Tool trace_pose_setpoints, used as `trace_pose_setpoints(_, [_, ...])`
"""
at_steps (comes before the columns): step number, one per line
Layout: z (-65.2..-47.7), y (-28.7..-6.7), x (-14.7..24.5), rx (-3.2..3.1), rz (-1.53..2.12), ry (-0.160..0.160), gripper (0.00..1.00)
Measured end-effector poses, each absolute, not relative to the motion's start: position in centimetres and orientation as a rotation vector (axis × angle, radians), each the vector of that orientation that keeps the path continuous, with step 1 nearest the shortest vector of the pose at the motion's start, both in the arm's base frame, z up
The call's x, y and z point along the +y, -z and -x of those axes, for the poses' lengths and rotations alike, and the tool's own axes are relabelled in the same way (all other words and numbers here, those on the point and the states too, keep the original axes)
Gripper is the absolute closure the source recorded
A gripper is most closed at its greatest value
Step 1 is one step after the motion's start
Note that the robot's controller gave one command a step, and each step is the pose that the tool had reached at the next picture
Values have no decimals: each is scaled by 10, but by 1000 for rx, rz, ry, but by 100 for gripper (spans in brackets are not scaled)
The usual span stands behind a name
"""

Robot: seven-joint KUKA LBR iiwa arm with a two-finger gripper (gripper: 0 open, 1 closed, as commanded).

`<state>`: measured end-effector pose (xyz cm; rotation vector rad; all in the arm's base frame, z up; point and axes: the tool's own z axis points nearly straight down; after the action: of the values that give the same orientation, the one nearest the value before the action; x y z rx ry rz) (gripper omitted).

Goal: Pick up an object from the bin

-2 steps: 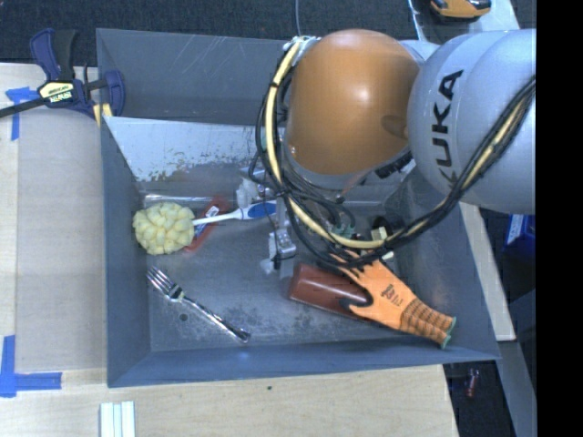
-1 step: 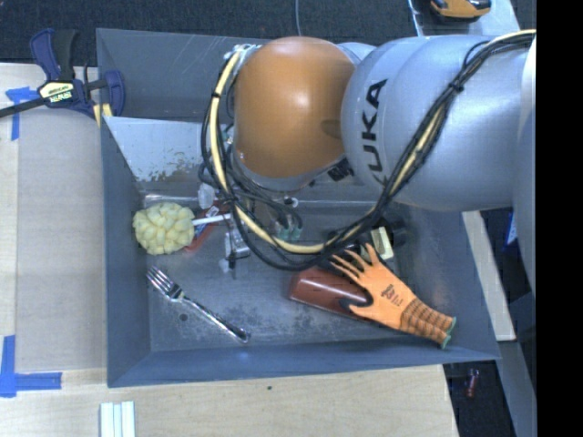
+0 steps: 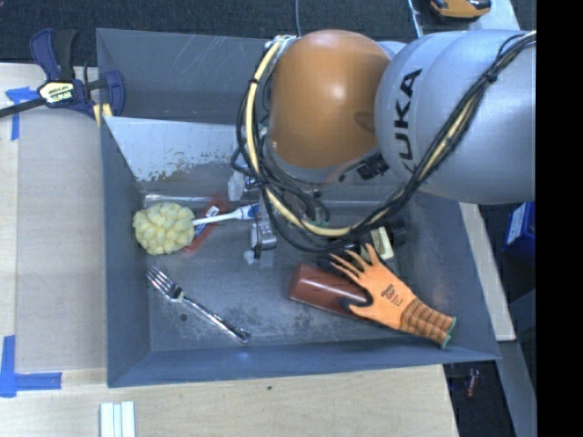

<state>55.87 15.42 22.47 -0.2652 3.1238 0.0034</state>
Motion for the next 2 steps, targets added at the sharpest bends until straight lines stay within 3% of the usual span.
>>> trace_pose_setpoints(1, [-562, -216, 184, 3096, 472, -1, 0])
trace_pose_setpoints(2, [-577, -213, 205, 3094, 468, -5, 0])
